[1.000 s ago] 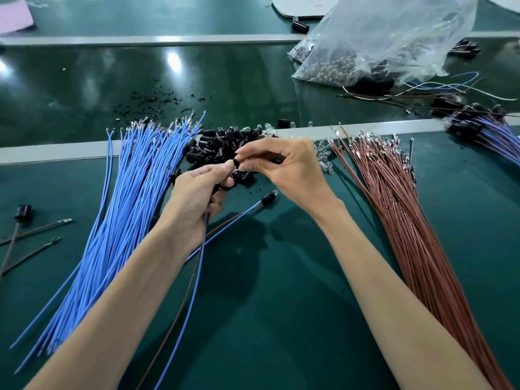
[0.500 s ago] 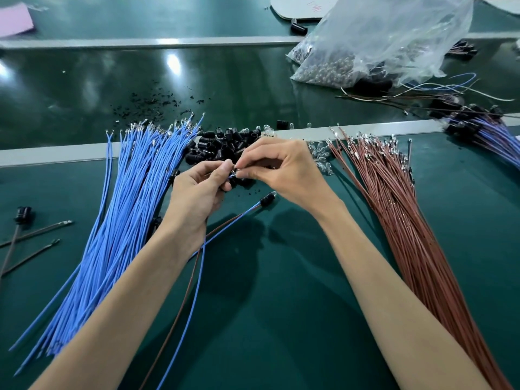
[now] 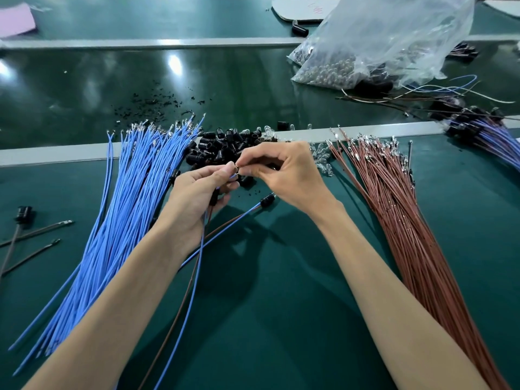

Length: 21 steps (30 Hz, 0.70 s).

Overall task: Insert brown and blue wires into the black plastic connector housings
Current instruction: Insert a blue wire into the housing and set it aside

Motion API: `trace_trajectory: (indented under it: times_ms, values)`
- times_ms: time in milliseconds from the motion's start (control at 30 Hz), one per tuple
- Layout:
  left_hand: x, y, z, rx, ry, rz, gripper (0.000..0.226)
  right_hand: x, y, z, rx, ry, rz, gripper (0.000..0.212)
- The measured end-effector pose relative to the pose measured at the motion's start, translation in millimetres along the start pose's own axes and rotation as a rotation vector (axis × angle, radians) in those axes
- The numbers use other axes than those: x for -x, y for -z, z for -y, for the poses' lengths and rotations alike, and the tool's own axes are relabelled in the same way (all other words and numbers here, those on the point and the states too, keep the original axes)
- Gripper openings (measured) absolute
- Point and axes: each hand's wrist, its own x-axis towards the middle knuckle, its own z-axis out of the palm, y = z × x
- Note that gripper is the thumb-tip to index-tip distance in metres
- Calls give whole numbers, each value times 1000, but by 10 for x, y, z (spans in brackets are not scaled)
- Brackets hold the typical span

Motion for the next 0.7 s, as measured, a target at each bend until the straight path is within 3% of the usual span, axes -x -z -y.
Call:
trace_trajectory:
  times_ms: [200,700]
  values:
    - [13,-24,-6,78,58,36,9,-8,0,-9,-59,-73,-43,18]
    - [50,-34,-15,84,115,55,9,-9,-43,-35,-13,-37,-43,14]
